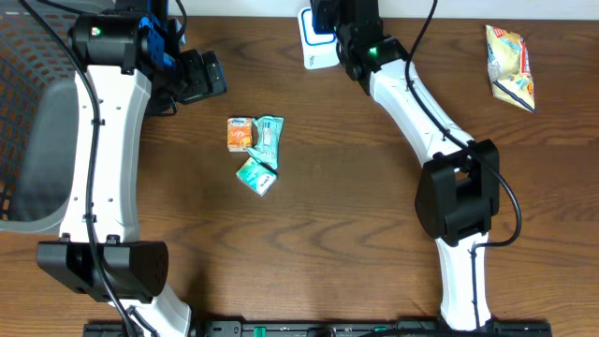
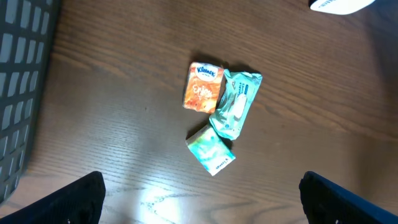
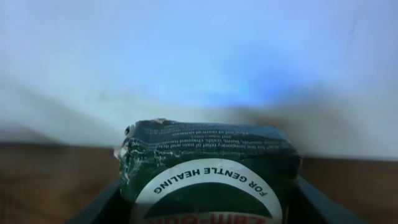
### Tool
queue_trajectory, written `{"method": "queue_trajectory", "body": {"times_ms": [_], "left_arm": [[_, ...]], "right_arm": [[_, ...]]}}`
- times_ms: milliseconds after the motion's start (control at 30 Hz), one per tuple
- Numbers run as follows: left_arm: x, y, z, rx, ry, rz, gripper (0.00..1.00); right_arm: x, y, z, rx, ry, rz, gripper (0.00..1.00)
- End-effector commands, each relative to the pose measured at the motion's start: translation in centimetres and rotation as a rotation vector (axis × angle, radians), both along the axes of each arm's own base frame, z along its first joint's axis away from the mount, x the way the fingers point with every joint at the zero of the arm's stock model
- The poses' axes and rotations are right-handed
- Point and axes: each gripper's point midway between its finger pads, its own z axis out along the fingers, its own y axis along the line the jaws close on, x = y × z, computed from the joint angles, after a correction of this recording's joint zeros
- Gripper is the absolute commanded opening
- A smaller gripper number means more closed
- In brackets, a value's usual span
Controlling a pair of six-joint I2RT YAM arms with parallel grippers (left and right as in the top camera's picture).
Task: Scan the item barcode
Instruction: 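Hold the tin up in front of the scanner with the right gripper, then carry the tin right and drop it near the snack bag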
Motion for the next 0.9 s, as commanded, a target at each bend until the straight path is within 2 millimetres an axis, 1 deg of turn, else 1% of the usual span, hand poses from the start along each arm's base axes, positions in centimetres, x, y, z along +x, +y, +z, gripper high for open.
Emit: {"method": "queue_trajectory", "body": {"times_ms": [0, 133, 267, 433, 533, 567, 633, 667, 767, 800, 833, 867], "left_arm": [[0.1, 0.5, -0.1, 0.015, 0.004, 0.005, 0.98], [0.1, 0.5, -0.1, 0.015, 0.004, 0.005, 0.98], [0.1, 0.5, -0.1, 0.015, 0.004, 0.005, 0.98], [0.1, 0.5, -0.1, 0.015, 0.004, 0.005, 0.98], [0.1, 0.5, -0.1, 0.015, 0.004, 0.005, 0.98], [0.1, 0.5, -0.1, 0.015, 0.004, 0.005, 0.98], [0.1, 0.5, -0.1, 0.015, 0.004, 0.005, 0.98], [0.1, 0.5, -0.1, 0.015, 0.004, 0.005, 0.98], [0.1, 0.5, -0.1, 0.015, 0.004, 0.005, 0.98], [0.1, 0.5, -0.1, 0.015, 0.004, 0.005, 0.98], [0.1, 0.5, -0.1, 0.015, 0.004, 0.005, 0.98], [0.1, 0.5, -0.1, 0.015, 0.004, 0.005, 0.98]], "right_arm": [[0.5, 1.1, -0.5, -0.017, -0.034, 0.010, 0.46], [1.3, 1.6, -2.4, -0.024, -0.049, 0.016, 0.49], [2.4, 1.8, -3.5, -0.038, -0.097, 0.021, 0.49], [2.8, 1.8, -4.1, -0.058, -0.116, 0.019, 0.50], [2.9, 1.5, -4.1, -0.058, -0.117, 0.015, 0.55], [3.1, 1.1, -3.9, -0.062, -0.126, 0.010, 0.56], [3.5, -0.2, -3.6, -0.088, -0.136, -0.007, 0.54], [3.8, -1.2, -3.5, -0.095, -0.135, -0.035, 0.53], [4.4, -5.3, -3.6, -0.123, -0.089, -0.110, 0.52], [4.5, -7.3, -3.9, -0.135, -0.058, -0.134, 0.52], [4.5, -8.3, -4.0, -0.141, -0.044, -0.148, 0.53], [4.6, -10.4, -4.4, -0.153, -0.007, -0.175, 0.54]]}}
